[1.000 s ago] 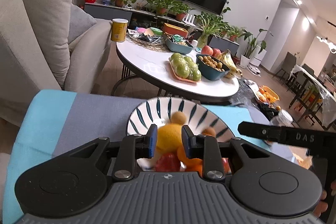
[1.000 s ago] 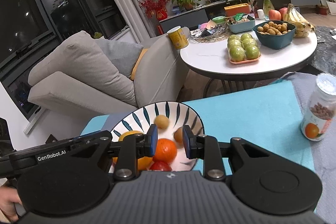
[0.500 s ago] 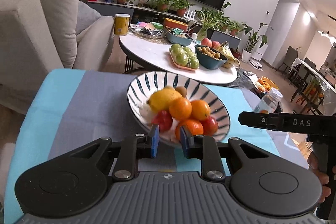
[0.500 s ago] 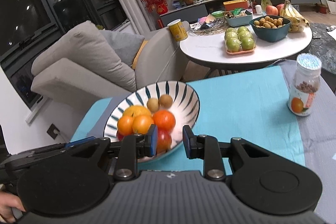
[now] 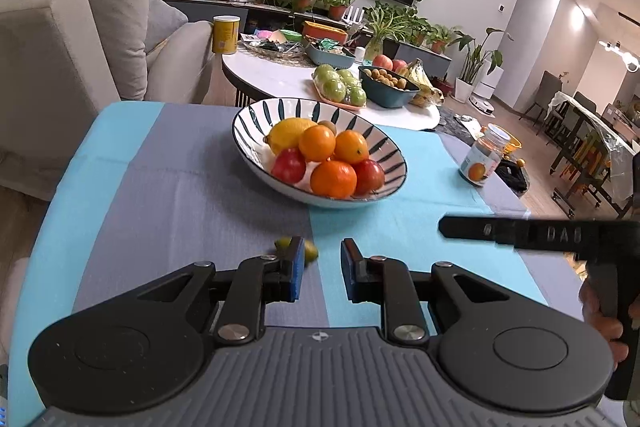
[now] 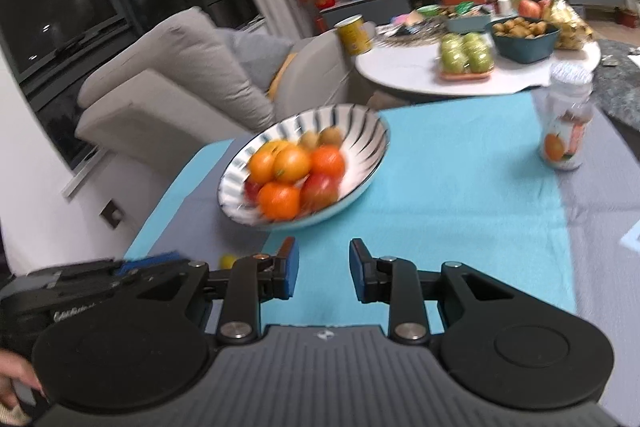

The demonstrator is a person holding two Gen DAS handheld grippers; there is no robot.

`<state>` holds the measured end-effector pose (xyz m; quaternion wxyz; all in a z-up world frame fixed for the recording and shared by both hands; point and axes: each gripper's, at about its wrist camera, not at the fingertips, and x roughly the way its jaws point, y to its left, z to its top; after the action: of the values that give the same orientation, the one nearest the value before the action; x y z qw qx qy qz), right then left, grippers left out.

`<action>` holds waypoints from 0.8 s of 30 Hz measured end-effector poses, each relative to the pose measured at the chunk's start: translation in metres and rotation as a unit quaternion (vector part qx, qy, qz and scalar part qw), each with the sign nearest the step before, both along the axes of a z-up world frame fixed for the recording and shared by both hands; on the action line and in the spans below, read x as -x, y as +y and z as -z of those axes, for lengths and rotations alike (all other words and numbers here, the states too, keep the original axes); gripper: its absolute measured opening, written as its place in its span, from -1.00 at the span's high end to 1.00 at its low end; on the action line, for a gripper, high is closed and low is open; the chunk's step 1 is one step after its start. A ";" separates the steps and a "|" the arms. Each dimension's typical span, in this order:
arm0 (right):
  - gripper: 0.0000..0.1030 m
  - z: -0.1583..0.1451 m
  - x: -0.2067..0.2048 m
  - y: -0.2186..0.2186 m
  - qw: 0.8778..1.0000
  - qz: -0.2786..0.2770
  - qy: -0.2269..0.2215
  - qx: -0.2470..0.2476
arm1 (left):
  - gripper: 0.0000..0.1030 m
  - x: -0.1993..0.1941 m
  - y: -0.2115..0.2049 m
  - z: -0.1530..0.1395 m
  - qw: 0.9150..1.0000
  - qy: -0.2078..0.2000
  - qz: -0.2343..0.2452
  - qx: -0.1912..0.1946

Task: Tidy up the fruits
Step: 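Withdraw both tools from the bowl toward the kiwi left on the cloth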

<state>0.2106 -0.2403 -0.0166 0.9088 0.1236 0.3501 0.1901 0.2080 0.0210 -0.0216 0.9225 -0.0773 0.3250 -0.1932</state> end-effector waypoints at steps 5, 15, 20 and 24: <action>0.28 0.010 0.022 0.012 0.999 -0.037 0.011 0.013 | 0.26 0.022 0.005 0.003 1.000 -0.011 0.002 -0.006; 0.26 0.024 0.051 0.018 0.997 -0.071 0.026 -0.016 | 0.17 0.062 0.002 0.015 0.999 -0.009 0.037 -0.023; 0.26 0.020 0.050 0.026 0.995 -0.092 0.024 -0.029 | 0.17 0.074 -0.003 0.019 0.998 -0.006 0.060 -0.028; 0.25 0.024 0.048 0.033 0.995 -0.094 0.033 -0.012 | 0.17 0.078 -0.007 0.023 0.997 -0.002 0.074 -0.032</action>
<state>0.1627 -0.2073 -0.0402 0.8735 0.1074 0.3873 0.2747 0.1296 0.0137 -0.0446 0.9084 -0.0233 0.3343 -0.2501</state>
